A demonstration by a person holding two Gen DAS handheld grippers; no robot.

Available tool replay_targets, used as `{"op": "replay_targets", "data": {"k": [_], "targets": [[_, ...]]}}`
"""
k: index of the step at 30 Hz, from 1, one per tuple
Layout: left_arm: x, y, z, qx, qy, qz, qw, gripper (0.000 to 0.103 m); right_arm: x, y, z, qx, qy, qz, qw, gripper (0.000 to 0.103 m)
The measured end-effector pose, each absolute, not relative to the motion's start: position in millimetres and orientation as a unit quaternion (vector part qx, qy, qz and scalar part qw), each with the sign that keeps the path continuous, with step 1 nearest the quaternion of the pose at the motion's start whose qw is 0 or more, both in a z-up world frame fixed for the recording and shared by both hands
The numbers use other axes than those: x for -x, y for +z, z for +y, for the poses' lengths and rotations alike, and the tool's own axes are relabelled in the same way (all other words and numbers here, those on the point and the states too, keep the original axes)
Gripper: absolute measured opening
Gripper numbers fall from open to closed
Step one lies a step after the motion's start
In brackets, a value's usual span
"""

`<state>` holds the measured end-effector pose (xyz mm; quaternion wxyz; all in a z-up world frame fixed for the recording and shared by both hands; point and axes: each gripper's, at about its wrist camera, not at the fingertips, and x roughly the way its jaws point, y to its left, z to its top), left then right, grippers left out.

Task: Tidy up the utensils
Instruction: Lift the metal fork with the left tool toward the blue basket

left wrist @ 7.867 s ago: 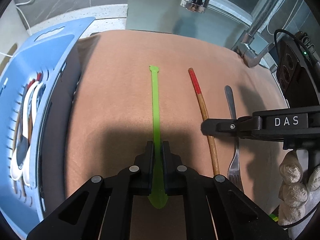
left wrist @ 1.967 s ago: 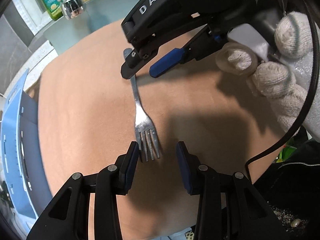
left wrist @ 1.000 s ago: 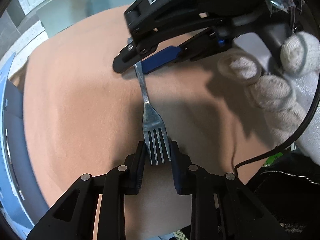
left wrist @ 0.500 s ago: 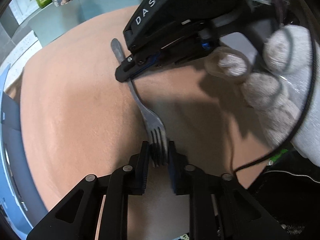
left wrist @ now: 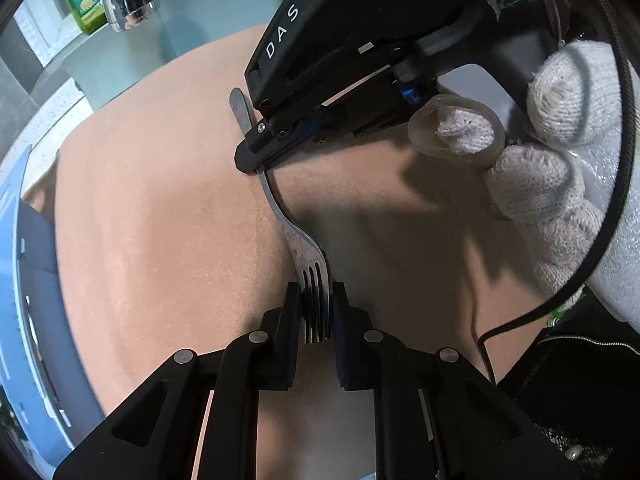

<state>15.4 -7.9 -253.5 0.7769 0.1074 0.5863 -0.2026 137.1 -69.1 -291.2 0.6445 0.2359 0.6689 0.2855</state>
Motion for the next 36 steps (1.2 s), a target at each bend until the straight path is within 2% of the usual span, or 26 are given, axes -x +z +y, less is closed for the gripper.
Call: {"op": "replay_targets", "data": {"k": [17, 36], "targets": [[1.1, -241.8, 14.3, -0.087, -0.185, 0.562, 0.802, 0.013, -134.2, -254.7, -27.4, -0.236, 0.319, 0.647, 0.651, 0.004], [44.5, -203.2, 116.0, -0.046, -0.115, 0.531, 0.839, 0.013, -118.6, -204.3, 101.8, -0.213, 0.391, 0.629, 0.637, 0.004]]}}
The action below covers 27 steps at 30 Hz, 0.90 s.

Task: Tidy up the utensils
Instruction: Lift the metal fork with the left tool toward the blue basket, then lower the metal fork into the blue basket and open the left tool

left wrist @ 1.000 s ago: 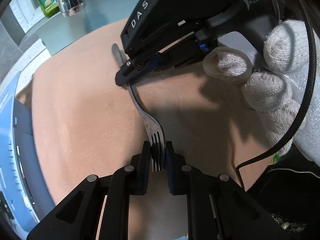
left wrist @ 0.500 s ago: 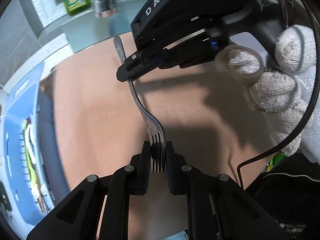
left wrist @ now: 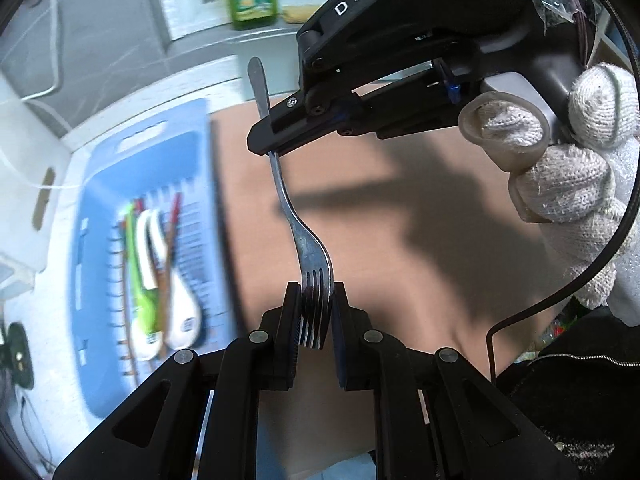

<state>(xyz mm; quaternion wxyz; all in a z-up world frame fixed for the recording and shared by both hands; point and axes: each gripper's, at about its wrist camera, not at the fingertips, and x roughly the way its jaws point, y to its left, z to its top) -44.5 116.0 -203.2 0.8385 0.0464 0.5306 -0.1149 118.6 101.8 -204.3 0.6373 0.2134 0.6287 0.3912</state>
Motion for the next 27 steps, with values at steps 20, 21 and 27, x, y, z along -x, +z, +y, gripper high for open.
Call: {"op": "replay_targets", "data": {"k": [20, 21, 27], "targets": [[36.1, -216.4, 223.1, -0.021, -0.087, 0.555, 0.827, 0.013, -128.1, -237.3, 224.3, -0.184, 0.381, 0.658, 0.623, 0.004], [34.9, -218.6, 224.5, -0.020, -0.088, 0.557, 0.825, 0.013, -129.5, -240.4, 227.1, -0.183, 0.378, 0.660, 0.623, 0.004], [25.1, -228.6, 234.6, -0.013, -0.094, 0.568, 0.818, 0.013, -133.3, -259.6, 240.8, -0.176, 0.361, 0.677, 0.617, 0.003]]}}
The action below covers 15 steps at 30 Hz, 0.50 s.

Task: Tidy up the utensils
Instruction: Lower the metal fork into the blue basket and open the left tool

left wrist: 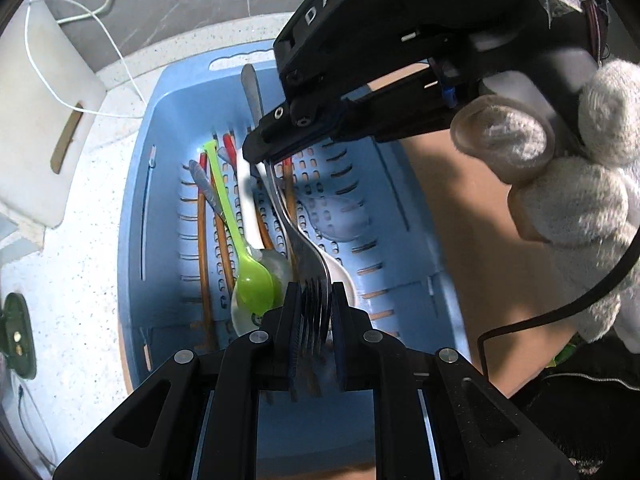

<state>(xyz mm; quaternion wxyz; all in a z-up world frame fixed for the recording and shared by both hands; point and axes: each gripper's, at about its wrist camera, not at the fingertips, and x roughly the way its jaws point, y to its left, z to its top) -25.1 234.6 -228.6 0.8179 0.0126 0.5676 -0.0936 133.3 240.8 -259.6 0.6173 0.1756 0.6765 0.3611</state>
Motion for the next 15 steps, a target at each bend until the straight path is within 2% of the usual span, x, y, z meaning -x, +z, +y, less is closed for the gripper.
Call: {"op": "replay_targets", "data": {"k": [15], "targets": [[12.0, -240.3, 256.5, 0.010, -0.088, 0.572, 0.816, 0.013, -136.0, -273.1, 261.4, -0.148, 0.348, 0.685, 0.623, 0.002]]}}
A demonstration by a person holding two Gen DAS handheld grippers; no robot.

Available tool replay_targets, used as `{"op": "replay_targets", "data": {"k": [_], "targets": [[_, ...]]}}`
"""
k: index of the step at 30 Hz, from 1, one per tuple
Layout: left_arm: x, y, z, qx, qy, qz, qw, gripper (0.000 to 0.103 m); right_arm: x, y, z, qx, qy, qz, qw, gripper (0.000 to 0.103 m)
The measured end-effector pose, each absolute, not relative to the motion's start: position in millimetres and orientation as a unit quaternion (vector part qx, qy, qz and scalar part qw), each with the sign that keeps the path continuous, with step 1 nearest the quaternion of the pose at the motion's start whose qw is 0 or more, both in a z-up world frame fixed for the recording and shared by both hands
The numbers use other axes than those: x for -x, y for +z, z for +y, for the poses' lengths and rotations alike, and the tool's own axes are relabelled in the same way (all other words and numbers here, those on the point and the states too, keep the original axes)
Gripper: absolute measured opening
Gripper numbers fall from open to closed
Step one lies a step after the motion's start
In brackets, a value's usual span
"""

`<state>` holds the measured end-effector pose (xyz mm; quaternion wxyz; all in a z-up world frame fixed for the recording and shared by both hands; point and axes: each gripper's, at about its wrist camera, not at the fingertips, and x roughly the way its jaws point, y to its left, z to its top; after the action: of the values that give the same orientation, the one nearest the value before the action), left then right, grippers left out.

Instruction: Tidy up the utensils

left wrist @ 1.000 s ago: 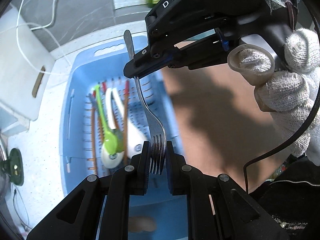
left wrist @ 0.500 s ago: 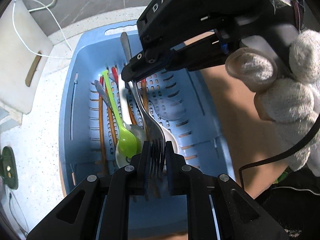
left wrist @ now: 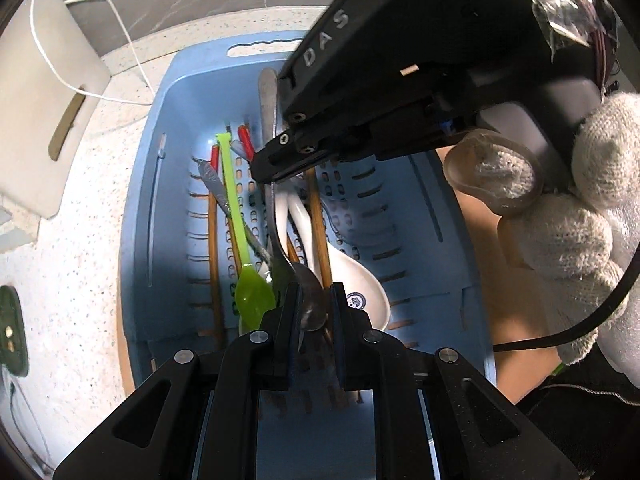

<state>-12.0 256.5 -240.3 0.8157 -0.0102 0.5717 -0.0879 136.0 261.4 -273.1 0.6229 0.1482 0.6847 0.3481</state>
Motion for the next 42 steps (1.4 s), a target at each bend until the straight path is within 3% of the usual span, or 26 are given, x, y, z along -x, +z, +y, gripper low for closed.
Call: {"op": "replay_targets", "data": {"k": [18, 26, 28, 30, 34, 38, 42], "targets": [[36.9, -217.3, 272.2, 0.039, -0.052, 0.555, 0.829, 0.013, -133.4, -271.7, 265.3, -0.143, 0.342, 0.686, 0.626, 0.009], [61.0, -196.4, 271.0, 0.051, -0.022, 0.531, 0.845, 0.013, -122.2, -245.4, 243.3, -0.132, 0.378, 0.658, 0.638, 0.028], [66.0, -190.2, 267.3, 0.052, -0.010, 0.524, 0.850, 0.019, -117.9, -236.4, 232.4, -0.121, 0.387, 0.647, 0.645, 0.032], [71.4, -182.2, 261.8, 0.054, 0.006, 0.515, 0.855, 0.038, -115.2, -229.8, 219.8, -0.114, 0.393, 0.639, 0.651, 0.037], [80.8, -171.3, 253.5, 0.064, 0.031, 0.501, 0.863, 0.044, -111.2, -220.5, 195.1, -0.103, 0.399, 0.630, 0.658, 0.044], [88.9, -165.1, 241.7, 0.074, 0.051, 0.495, 0.864, 0.058, -106.5, -210.9, 175.0, -0.088, 0.409, 0.620, 0.664, 0.048], [95.3, -162.6, 229.7, 0.083, 0.065, 0.487, 0.867, 0.061, -96.7, -202.8, 160.5, -0.059, 0.417, 0.607, 0.674, 0.050]]}}
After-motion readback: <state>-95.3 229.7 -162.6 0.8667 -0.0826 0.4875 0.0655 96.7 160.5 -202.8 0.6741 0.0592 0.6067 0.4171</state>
